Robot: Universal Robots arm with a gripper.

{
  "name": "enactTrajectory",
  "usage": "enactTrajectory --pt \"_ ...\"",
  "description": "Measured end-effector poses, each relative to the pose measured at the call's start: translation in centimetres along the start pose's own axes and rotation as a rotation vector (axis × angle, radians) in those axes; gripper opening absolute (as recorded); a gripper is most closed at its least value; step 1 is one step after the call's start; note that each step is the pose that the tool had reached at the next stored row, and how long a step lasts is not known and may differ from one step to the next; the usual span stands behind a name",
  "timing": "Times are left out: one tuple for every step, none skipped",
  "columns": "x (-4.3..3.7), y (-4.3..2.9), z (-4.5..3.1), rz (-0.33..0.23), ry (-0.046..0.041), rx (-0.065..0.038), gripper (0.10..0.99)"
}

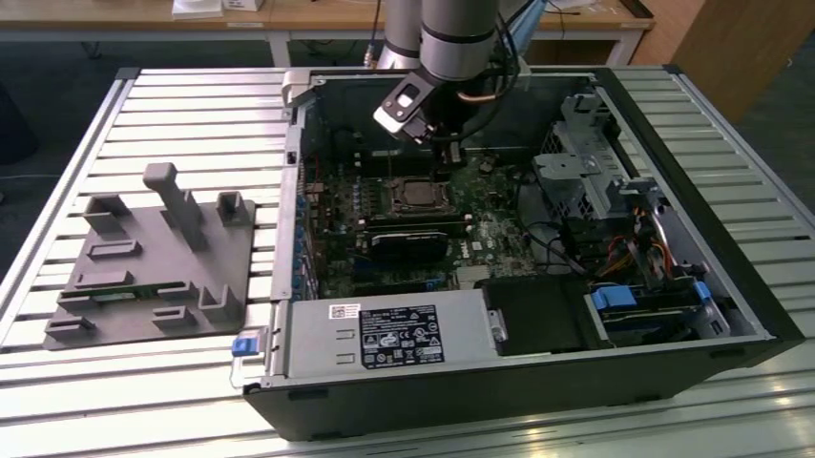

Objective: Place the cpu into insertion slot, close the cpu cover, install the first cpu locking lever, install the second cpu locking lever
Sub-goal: 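Close the cpu cover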

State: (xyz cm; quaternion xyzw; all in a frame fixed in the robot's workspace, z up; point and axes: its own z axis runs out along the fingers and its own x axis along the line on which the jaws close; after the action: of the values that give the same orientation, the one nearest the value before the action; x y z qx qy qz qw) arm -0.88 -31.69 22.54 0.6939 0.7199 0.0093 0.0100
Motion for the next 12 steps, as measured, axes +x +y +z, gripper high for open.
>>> enactTrajectory --pt "0.01 -0.08 0.03 0.000 0.0004 0.000 0.106" --pt "0.01 -0.20 0.07 0.000 0.0004 0.000 0.106" --pt "0.02 -0.38 0.11 0.000 0.0004 0.000 0.106" --pt "0.03 -0.59 0.15 -0.001 0.0003 0.000 0.106" --pt "0.03 -0.84 0.19 -0.001 0.0003 0.000 0.106" --pt "0.04 -1.09 0.22 -0.002 0.0002 0.000 0.106" --pt "0.05 -1.34 0.25 -0.002 0.0002 0.000 0.106" --pt "0.06 -1.53 0.28 -0.002 0.0003 0.000 0.106" --pt "0.07 -1.68 0.33 -0.002 0.0004 0.000 0.106" --pt "0.08 -1.81 0.38 -0.002 0.0005 0.000 0.106" --pt "0.08 -1.92 0.45 -0.002 0.0004 0.000 0.106" --pt "0.08 -2.02 0.52 -0.002 0.0003 0.000 0.106"
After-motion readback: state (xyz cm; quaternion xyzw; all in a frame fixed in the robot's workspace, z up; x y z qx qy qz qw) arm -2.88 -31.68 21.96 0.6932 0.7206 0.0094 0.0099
